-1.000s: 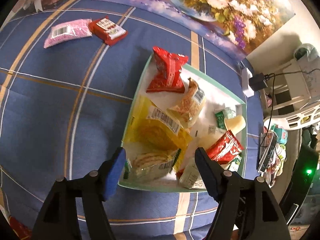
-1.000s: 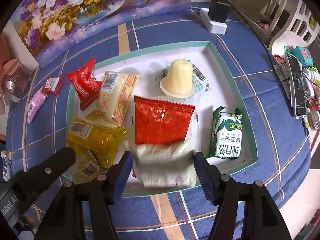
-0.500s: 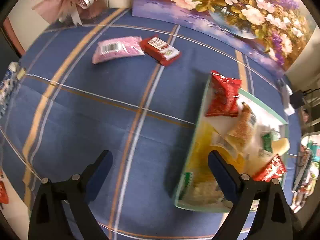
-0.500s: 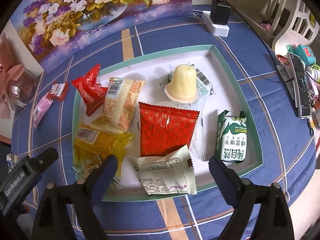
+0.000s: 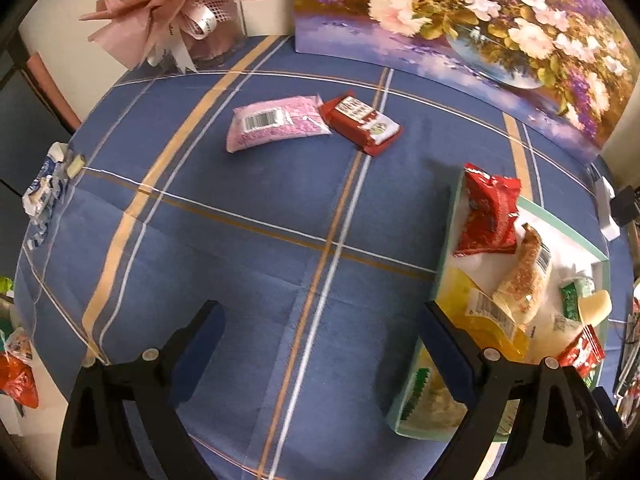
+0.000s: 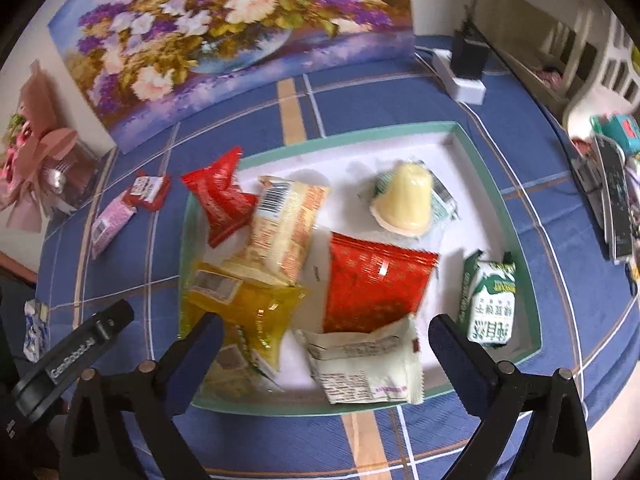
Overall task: Organize snacks
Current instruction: 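Open both tools over the tray and withdraw toward the last snacks, then grasp the pink barcode pack with left tool while right tool grasps brown biscuit pack, then carry the pink pack and brown pack into the tray with both tools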
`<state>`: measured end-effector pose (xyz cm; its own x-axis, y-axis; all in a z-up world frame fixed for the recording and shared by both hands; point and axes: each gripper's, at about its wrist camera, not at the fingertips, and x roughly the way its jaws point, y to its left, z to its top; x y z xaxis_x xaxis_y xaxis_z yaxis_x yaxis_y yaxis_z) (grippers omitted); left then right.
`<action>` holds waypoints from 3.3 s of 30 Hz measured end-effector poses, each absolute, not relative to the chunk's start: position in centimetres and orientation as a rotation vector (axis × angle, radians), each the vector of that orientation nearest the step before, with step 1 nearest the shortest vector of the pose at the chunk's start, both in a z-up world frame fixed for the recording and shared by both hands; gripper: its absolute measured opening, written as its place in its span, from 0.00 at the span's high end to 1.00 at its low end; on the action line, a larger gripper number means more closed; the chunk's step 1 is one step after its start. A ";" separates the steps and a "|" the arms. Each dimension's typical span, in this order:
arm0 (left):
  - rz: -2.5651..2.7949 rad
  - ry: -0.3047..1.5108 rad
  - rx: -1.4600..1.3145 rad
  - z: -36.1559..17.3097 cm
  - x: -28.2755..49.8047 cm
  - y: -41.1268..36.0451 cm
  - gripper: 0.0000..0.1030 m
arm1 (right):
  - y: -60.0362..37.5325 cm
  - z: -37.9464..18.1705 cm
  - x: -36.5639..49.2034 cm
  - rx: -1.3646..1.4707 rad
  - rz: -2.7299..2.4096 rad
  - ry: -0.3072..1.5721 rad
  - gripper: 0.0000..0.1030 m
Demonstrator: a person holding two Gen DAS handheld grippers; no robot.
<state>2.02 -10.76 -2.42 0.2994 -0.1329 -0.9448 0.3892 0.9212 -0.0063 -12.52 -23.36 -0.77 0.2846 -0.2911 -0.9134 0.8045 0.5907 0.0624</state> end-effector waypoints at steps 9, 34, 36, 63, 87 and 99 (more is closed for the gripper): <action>-0.269 1.209 0.215 -2.1 4.3 -8.9 0.06 | -21.9 -0.4 -10.3 0.561 -0.757 1.000 0.00; -0.417 1.251 0.130 -4.6 15.5 -6.4 0.06 | -19.9 -0.8 1.6 0.463 -0.571 0.979 0.14; -0.441 1.228 0.155 -4.4 16.5 -6.9 0.06 | -20.4 -1.0 3.2 0.451 -0.541 0.985 0.18; -0.673 1.258 0.241 -8.8 23.8 -12.1 0.24 | -22.9 -8.2 17.6 0.155 -0.338 1.226 0.30; -0.695 1.335 -0.079 -9.4 23.0 -8.6 0.48 | -23.4 -9.1 14.8 0.251 -0.435 1.223 0.57; -0.665 1.362 -0.149 -6.9 19.1 -6.6 0.52 | -20.5 -5.0 9.1 0.289 -0.439 1.175 0.58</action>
<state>19.11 -6.61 -6.86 0.0565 -0.5193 -0.8527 0.3530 0.8093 -0.4695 9.09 -20.49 -5.03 0.3161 -0.1797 -0.9315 0.4752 0.8798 -0.0084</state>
